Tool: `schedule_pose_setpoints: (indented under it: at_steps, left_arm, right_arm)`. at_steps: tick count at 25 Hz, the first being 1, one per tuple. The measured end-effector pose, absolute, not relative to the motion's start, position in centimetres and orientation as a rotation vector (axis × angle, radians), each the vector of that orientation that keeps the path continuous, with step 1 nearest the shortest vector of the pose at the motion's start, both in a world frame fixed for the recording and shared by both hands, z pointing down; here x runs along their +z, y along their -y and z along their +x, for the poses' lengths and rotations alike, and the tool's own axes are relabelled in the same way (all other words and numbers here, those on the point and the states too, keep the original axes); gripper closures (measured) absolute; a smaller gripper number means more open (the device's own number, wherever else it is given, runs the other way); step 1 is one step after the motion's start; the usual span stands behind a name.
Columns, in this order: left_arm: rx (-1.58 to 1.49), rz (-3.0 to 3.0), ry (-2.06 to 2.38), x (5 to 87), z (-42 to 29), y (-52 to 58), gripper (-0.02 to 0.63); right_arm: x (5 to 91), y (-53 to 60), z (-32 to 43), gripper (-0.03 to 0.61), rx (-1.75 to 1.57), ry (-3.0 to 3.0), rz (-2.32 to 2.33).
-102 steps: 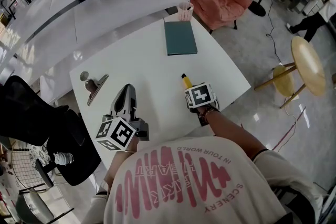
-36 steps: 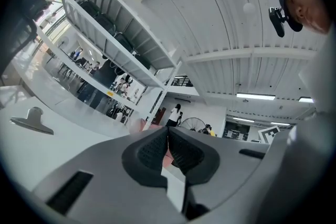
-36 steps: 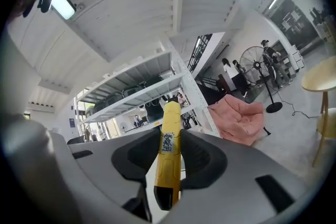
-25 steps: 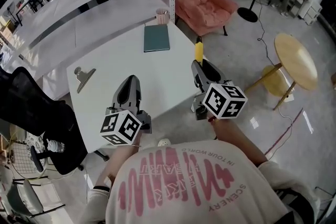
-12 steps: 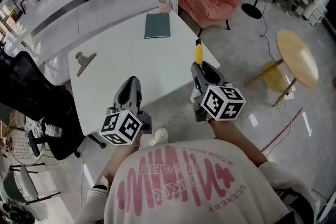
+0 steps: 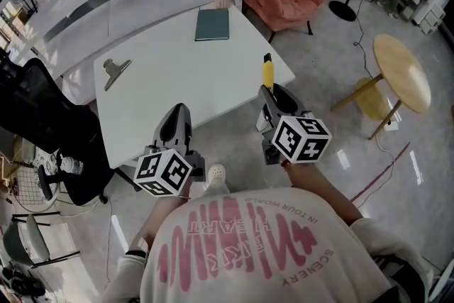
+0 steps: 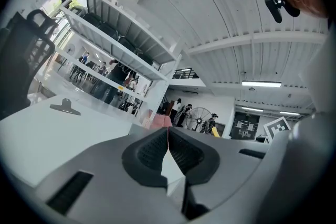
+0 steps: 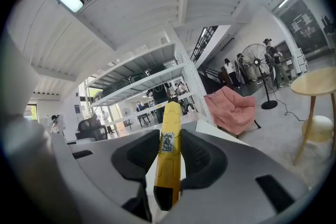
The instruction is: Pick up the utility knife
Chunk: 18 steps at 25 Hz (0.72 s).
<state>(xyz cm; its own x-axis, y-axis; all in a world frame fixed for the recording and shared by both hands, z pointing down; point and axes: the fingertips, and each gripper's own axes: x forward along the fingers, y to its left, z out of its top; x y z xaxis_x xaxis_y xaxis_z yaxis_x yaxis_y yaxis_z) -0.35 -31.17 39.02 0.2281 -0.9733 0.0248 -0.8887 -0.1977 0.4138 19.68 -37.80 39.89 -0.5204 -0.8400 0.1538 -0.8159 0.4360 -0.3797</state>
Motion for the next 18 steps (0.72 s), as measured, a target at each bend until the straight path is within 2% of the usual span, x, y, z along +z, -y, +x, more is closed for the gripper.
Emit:
schedule_pose_setpoints:
  at_steps: [18]
  left_arm:
    - [-0.333,2.156,1.705,40.5,0.3,27.6,0.589]
  right_arm:
    - [41.7,34.1,20.8,0.439,-0.703,-2.596,-1.552]
